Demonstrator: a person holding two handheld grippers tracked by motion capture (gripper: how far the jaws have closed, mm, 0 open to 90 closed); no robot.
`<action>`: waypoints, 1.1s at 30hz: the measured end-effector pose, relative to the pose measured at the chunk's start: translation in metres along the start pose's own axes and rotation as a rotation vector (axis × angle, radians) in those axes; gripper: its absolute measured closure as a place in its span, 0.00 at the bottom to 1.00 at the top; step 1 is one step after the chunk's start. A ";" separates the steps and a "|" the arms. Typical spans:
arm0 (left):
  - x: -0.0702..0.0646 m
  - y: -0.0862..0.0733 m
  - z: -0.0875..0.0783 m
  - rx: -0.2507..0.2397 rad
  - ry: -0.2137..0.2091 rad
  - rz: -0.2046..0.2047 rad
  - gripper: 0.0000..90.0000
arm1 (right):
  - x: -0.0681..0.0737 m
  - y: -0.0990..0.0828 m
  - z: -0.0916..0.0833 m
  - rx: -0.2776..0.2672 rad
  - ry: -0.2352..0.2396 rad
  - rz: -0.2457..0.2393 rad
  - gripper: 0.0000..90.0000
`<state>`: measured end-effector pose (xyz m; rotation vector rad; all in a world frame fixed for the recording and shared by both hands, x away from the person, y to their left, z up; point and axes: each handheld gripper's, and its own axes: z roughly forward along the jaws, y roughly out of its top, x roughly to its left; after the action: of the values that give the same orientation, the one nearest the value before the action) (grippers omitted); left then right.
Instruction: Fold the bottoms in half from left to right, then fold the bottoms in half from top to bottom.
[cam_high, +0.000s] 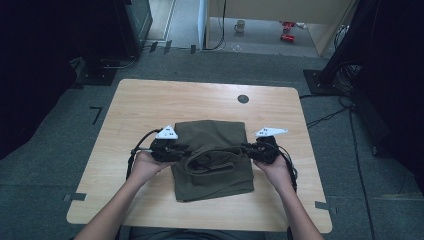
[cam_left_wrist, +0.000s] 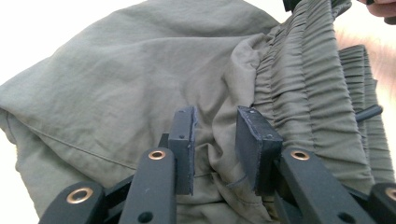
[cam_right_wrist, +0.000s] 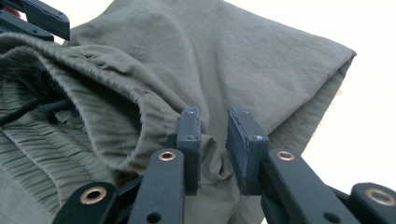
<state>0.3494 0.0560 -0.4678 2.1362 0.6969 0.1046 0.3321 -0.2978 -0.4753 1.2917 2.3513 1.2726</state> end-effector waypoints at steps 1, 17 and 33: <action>-0.001 -0.001 0.000 0.001 0.003 0.004 0.75 | 0.001 -0.001 -0.001 -0.002 -0.002 -0.002 0.82; -0.015 -0.005 -0.010 -0.016 0.031 0.019 0.58 | 0.011 -0.005 -0.005 -0.045 -0.003 -0.034 0.66; -0.038 -0.010 -0.009 -0.028 0.037 0.057 0.51 | 0.036 -0.016 0.002 -0.021 0.039 -0.081 0.60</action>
<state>0.3102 0.0475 -0.4628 2.1326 0.6522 0.1838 0.3015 -0.2738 -0.4797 1.1634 2.3840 1.3049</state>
